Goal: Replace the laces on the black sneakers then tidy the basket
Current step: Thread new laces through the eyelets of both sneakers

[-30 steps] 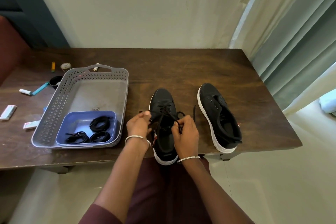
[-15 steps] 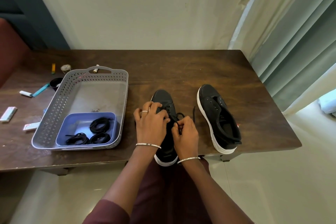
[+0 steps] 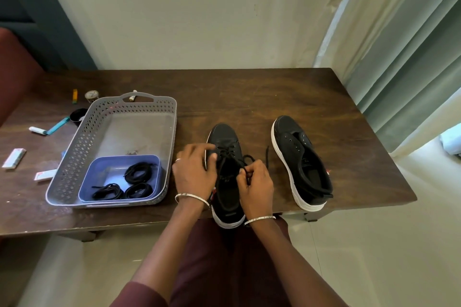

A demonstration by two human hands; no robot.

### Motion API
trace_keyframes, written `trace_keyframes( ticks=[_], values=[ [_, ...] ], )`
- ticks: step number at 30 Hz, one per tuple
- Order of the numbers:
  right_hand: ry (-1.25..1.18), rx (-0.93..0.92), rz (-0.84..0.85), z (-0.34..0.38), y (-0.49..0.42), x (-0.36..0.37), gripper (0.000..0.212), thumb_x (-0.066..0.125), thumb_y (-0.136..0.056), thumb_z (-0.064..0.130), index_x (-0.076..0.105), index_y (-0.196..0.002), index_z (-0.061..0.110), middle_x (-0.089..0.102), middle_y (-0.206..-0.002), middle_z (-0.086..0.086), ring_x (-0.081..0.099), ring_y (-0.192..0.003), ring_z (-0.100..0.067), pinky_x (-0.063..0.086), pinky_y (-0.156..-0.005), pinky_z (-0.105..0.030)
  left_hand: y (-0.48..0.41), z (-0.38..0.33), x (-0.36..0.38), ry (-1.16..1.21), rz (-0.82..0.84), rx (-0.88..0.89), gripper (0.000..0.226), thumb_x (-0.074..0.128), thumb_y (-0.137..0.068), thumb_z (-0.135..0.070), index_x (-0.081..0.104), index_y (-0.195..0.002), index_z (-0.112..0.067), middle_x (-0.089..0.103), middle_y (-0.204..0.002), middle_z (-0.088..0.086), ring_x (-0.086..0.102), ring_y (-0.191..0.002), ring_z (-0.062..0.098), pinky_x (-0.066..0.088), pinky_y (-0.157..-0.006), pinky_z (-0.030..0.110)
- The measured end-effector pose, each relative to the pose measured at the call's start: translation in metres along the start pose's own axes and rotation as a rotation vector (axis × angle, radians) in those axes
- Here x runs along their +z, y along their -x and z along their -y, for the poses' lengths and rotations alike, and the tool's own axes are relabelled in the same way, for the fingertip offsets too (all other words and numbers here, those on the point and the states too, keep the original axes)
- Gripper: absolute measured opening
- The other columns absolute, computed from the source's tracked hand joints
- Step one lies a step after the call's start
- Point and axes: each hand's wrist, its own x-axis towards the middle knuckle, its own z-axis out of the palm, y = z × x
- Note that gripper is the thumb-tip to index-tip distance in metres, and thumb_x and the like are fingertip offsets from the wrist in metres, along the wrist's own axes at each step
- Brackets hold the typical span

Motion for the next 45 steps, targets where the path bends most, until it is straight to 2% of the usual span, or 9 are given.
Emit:
trace_keyframes(
  ticks=[4, 10, 13, 17, 19, 22, 27, 31, 45],
  values=[
    [0.008, 0.028, 0.021, -0.001, -0.001, -0.001, 0.014, 0.060, -0.093, 0.013, 0.049, -0.085, 0.013, 0.054, -0.083, 0.000, 0.049, -0.071, -0.014, 0.030, -0.061, -0.019, 0.000, -0.013, 0.011, -0.259, 0.129, 0.247, 0.023, 0.073, -0.082, -0.029, 0.069, -0.104, -0.034, 0.061, -0.110, -0.011, 0.051, -0.112, 0.018, 0.038, -0.089, 0.040],
    [0.022, 0.010, 0.021, -0.001, -0.001, -0.001, 0.014, 0.059, -0.094, 0.014, 0.049, -0.085, 0.013, 0.053, -0.082, 0.000, 0.049, -0.070, -0.014, 0.033, -0.060, -0.020, -0.008, -0.005, 0.017, -0.414, -0.024, 0.477, 0.007, 0.075, -0.082, -0.028, 0.070, -0.086, -0.028, 0.067, -0.087, -0.010, 0.060, -0.090, 0.017, 0.036, -0.080, 0.037],
    [0.011, -0.002, 0.004, -0.003, 0.000, 0.000, 0.014, 0.060, -0.093, 0.012, 0.049, -0.085, 0.012, 0.053, -0.081, -0.001, 0.049, -0.069, -0.014, 0.031, -0.059, -0.019, -0.006, -0.008, 0.016, -0.005, 0.020, 0.086, 0.005, 0.073, -0.084, -0.029, 0.069, -0.081, -0.029, 0.067, -0.080, -0.015, 0.059, -0.081, 0.005, 0.040, -0.079, 0.033],
    [0.011, -0.026, -0.011, -0.003, 0.000, -0.001, 0.014, 0.061, -0.092, 0.010, 0.050, -0.084, 0.011, 0.052, -0.080, 0.001, 0.047, -0.068, -0.010, 0.035, -0.059, -0.011, -0.018, -0.005, 0.019, 0.972, 0.120, -0.951, 0.006, 0.069, -0.090, -0.015, 0.071, -0.094, -0.011, 0.071, -0.085, 0.001, 0.067, -0.080, 0.014, 0.051, -0.079, 0.032],
    [0.005, -0.024, -0.012, -0.003, 0.000, 0.000, 0.015, 0.062, -0.092, 0.010, 0.050, -0.083, 0.011, 0.051, -0.079, 0.002, 0.046, -0.068, -0.010, 0.035, -0.059, -0.010, -0.022, 0.004, 0.017, 1.058, 0.227, -1.093, 0.007, 0.067, -0.092, -0.017, 0.067, -0.095, -0.010, 0.071, -0.091, 0.002, 0.066, -0.080, 0.011, 0.048, -0.068, 0.026],
    [-0.005, -0.019, -0.013, -0.004, 0.000, 0.000, 0.015, 0.061, -0.092, 0.010, 0.050, -0.083, 0.012, 0.051, -0.079, 0.002, 0.047, -0.069, -0.010, 0.034, -0.060, -0.011, -0.020, 0.015, 0.017, 0.857, 0.244, -0.910, 0.006, 0.069, -0.090, -0.015, 0.068, -0.088, -0.020, 0.071, -0.091, 0.002, 0.064, -0.075, 0.011, 0.047, -0.060, 0.025],
    [-0.004, -0.013, -0.023, -0.004, 0.000, 0.001, 0.015, 0.062, -0.091, 0.010, 0.050, -0.083, 0.011, 0.052, -0.080, 0.001, 0.047, -0.069, -0.011, 0.032, -0.059, -0.015, -0.013, 0.007, 0.009, 0.240, 0.056, 0.002, 0.009, 0.062, -0.088, -0.027, 0.068, -0.093, -0.032, 0.063, -0.093, -0.009, 0.061, -0.089, 0.015, 0.049, -0.080, 0.035],
    [-0.019, 0.002, -0.019, -0.004, 0.000, 0.001, 0.014, 0.062, -0.091, 0.010, 0.050, -0.084, 0.011, 0.052, -0.081, 0.000, 0.047, -0.069, -0.012, 0.032, -0.062, -0.019, -0.007, -0.010, 0.011, -0.339, 0.093, 0.430, 0.018, 0.073, -0.079, -0.032, 0.068, -0.096, -0.031, 0.061, -0.106, -0.009, 0.053, -0.105, 0.018, 0.039, -0.083, 0.038],
    [-0.002, -0.001, -0.011, -0.002, 0.000, 0.000, 0.017, 0.061, -0.092, 0.010, 0.048, -0.083, 0.014, 0.050, -0.079, 0.002, 0.046, -0.068, -0.011, 0.033, -0.057, -0.013, -0.009, -0.002, 0.025, -0.545, -0.035, 0.517, 0.016, 0.063, -0.091, -0.032, 0.064, -0.100, -0.018, 0.060, -0.104, -0.003, 0.059, -0.099, 0.019, 0.042, -0.081, 0.039]
  ],
)
